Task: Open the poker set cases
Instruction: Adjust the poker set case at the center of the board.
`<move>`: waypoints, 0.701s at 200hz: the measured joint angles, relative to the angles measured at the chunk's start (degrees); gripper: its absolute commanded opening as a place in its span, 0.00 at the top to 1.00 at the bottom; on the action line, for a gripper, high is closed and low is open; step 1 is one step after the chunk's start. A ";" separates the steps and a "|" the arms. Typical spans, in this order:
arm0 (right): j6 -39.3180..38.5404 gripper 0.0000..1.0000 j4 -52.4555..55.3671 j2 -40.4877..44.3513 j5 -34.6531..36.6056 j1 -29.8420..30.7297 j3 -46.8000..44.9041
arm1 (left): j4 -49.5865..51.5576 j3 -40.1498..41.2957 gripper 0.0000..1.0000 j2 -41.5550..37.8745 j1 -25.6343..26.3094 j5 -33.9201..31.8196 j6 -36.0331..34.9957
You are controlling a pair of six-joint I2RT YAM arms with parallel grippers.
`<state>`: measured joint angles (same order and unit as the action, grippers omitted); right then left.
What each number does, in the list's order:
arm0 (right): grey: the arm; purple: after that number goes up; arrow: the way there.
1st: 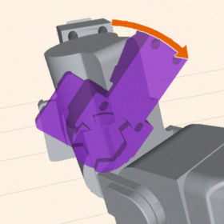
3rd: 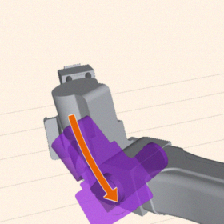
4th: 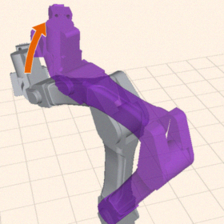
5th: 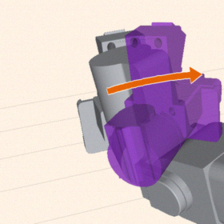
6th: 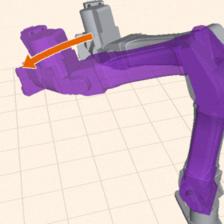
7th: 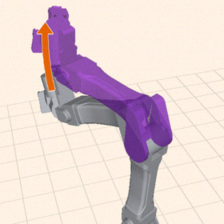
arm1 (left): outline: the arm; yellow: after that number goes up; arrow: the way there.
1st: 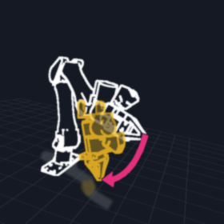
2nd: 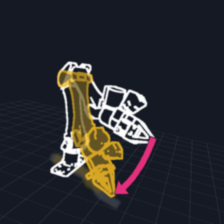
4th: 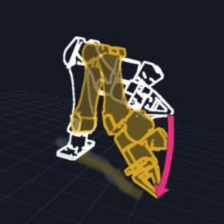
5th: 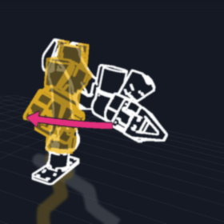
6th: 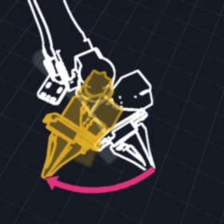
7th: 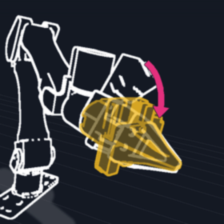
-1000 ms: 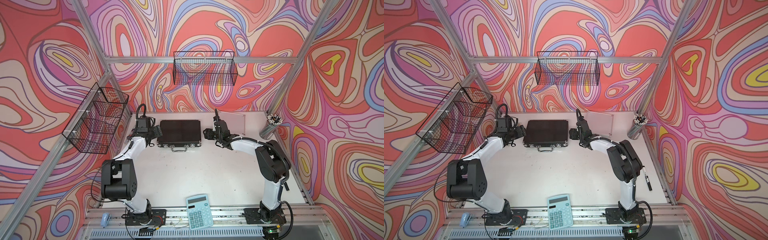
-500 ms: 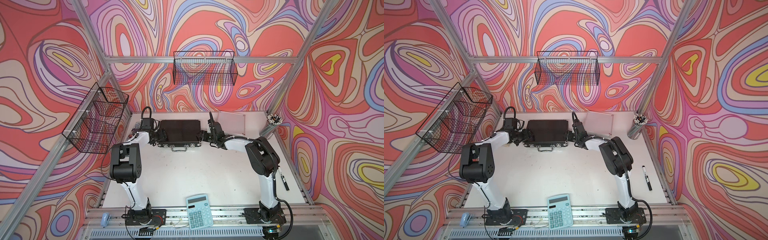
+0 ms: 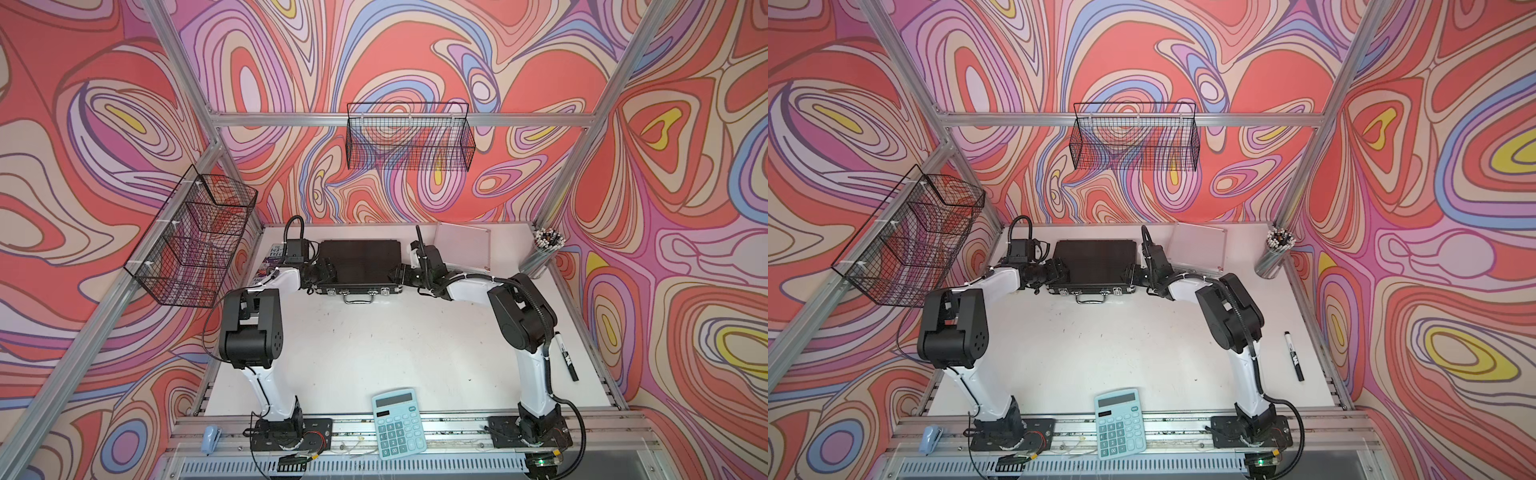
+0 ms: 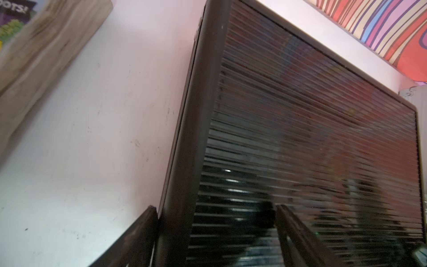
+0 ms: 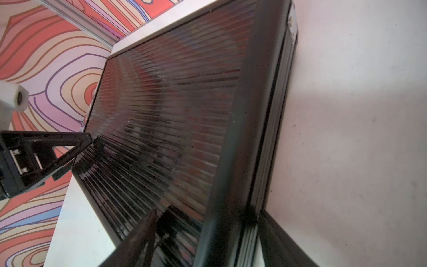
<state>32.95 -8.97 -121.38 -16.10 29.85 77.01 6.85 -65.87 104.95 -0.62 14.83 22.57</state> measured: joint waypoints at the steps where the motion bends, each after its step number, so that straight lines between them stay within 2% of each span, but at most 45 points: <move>1: -0.09 0.30 0.02 0.02 0.00 0.00 0.00 | -0.24 0.22 0.20 -0.11 0.02 -0.11 0.02; 38: -2.84 0.30 2.14 1.31 0.83 0.00 -0.39 | -4.55 5.53 0.21 -3.45 0.74 -1.95 1.66; 115: -6.05 0.30 5.20 3.19 4.87 -0.50 -0.90 | -5.18 8.22 0.21 -5.11 4.48 -1.66 4.09; 140: -6.97 0.27 6.36 3.69 5.73 -0.42 -0.87 | -4.57 8.22 0.20 -5.55 4.87 -2.60 4.00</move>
<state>25.98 -2.61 -117.69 -10.37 29.43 76.14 2.28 -57.65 99.39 4.25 12.23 26.57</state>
